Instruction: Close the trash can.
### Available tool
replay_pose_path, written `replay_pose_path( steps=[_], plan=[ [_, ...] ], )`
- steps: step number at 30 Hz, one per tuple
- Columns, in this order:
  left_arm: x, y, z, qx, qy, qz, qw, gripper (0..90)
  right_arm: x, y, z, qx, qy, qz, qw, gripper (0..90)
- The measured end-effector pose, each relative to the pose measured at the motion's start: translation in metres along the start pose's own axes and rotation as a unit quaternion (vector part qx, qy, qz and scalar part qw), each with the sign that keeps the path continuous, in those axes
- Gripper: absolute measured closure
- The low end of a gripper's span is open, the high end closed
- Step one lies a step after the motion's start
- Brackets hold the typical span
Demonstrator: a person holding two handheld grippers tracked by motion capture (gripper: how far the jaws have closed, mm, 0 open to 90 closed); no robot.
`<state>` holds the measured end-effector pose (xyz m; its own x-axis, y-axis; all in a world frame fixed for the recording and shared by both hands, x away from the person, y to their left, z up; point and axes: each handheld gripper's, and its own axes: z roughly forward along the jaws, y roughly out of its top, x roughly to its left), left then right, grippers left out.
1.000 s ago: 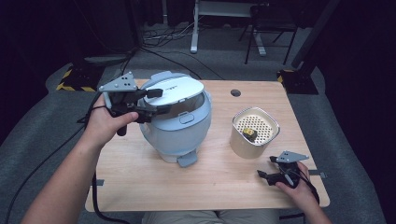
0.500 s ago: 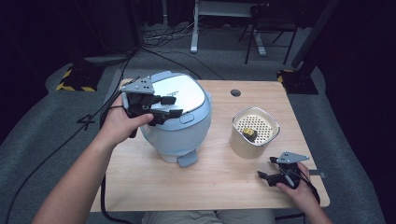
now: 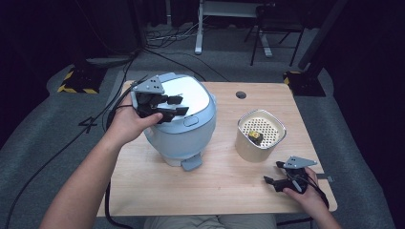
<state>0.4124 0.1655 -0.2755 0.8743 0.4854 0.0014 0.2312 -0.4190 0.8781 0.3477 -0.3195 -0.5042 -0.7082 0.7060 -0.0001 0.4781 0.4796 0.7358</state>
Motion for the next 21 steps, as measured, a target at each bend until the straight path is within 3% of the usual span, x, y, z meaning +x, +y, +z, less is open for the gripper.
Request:
replay_pose_path(
  steps=[7, 8, 14, 18, 21],
  plan=[
    [-0.0011, 0.0016, 0.0029, 0.004, 0.019, 0.002, 0.9998, 56.1, -0.0003, 0.0002, 0.0003, 0.000, 0.001, -0.001, 1.0000, 15.9],
    [-0.0020, 0.0020, 0.0046, 0.017, 0.035, 0.017, 0.9991, 56.1, -0.0003, 0.0003, 0.0003, 0.000, 0.001, 0.000, 1.0000, 15.9],
    [-0.0035, 0.0008, 0.0075, 0.003, 0.046, 0.001, 0.9989, 56.1, 0.0000, 0.0003, 0.0004, 0.000, 0.001, -0.001, 1.0000, 15.9],
    [-0.0033, -0.0040, 0.0069, -0.011, 0.053, -0.010, 0.9985, 34.2, -0.0001, 0.0003, 0.0004, 0.000, 0.001, 0.000, 1.0000, 15.9],
    [-0.0065, -0.0069, 0.0031, -0.026, 0.034, -0.014, 0.9990, 32.9, -0.0001, 0.0003, 0.0004, 0.000, 0.001, 0.000, 1.0000, 15.9]
  ],
)
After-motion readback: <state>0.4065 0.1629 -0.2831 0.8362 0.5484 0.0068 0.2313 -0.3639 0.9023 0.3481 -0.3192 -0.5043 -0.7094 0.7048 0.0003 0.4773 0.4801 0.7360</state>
